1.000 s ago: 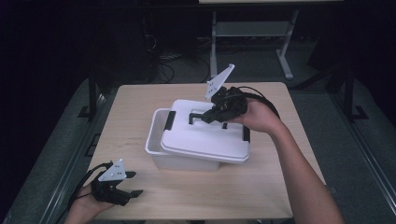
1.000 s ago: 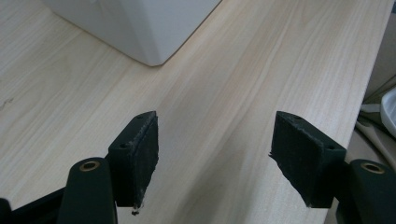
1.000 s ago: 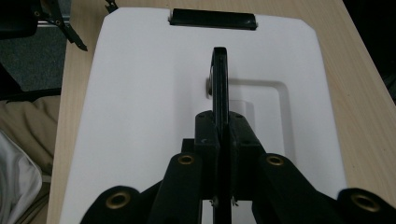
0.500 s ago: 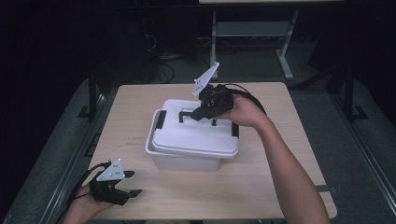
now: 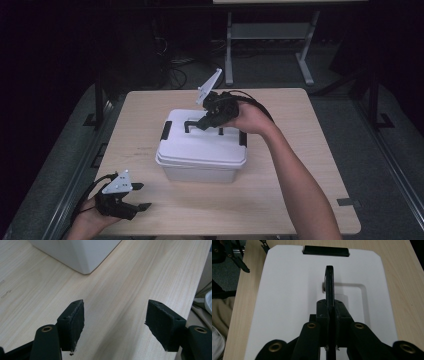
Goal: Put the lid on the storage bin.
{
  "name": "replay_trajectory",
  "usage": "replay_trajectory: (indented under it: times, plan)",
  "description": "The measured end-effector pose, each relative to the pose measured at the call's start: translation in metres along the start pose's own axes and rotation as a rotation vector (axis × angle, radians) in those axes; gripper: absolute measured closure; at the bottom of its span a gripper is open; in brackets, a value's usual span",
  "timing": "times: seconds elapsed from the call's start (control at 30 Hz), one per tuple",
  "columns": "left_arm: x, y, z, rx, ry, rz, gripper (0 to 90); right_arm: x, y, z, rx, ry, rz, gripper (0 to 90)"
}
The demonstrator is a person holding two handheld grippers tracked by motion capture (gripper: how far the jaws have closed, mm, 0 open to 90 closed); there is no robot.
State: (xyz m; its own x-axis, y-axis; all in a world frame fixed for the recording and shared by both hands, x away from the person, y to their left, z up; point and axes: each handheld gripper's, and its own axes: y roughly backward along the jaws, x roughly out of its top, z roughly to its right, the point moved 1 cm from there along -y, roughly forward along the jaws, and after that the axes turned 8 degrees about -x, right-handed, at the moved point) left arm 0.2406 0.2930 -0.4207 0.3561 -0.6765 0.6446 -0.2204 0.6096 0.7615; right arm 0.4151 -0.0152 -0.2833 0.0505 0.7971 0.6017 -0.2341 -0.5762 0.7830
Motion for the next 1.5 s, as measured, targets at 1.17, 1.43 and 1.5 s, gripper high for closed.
replay_trajectory:
  times: [1.17, 1.43, 1.5]
  plan:
    - [-0.002, 0.001, -0.001, -0.008, 0.012, 0.000, 30.5, 0.003, -0.027, 0.003, 0.048, 0.000, -0.013, 83.5]
    - [-0.002, 0.000, -0.001, -0.011, 0.015, -0.004, 30.4, 0.003, -0.025, 0.001, 0.069, -0.008, -0.017, 73.1]
    - [-0.001, -0.001, 0.000, -0.014, 0.013, -0.004, 30.3, 0.003, -0.021, -0.001, 0.074, -0.017, -0.015, 65.5]
